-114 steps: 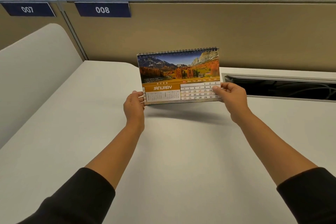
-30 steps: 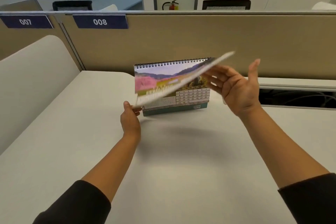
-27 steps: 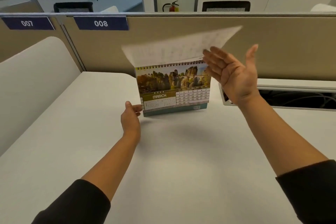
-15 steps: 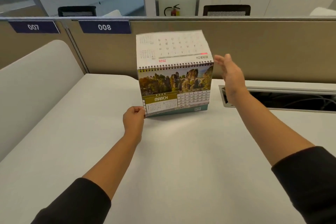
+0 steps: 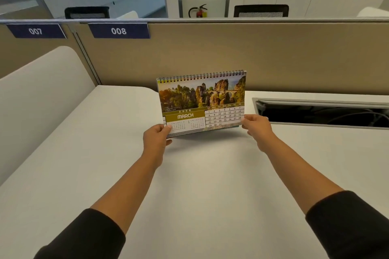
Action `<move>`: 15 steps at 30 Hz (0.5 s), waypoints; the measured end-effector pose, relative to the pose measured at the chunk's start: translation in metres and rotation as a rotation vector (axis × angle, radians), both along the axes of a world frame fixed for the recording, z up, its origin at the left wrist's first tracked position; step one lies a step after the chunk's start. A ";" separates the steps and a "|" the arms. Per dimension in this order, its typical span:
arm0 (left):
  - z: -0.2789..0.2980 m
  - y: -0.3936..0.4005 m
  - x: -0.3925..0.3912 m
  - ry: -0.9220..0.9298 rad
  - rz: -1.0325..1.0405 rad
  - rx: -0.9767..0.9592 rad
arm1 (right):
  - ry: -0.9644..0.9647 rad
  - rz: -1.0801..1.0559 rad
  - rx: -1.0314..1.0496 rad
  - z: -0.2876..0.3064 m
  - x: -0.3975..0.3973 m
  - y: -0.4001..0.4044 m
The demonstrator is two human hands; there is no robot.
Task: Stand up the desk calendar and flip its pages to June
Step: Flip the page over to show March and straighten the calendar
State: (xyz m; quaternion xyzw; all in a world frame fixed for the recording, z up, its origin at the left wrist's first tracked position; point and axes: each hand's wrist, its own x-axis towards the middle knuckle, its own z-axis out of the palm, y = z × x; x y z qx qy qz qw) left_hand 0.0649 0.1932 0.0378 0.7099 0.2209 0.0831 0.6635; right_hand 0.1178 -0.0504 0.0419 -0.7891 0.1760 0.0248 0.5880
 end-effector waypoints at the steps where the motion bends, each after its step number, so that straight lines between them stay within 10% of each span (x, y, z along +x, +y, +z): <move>1: 0.000 0.001 0.000 -0.004 -0.002 0.002 | -0.024 -0.012 0.003 -0.001 -0.001 -0.002; 15: 0.001 0.002 -0.009 -0.073 -0.012 -0.040 | -0.223 0.006 0.087 0.000 -0.018 -0.019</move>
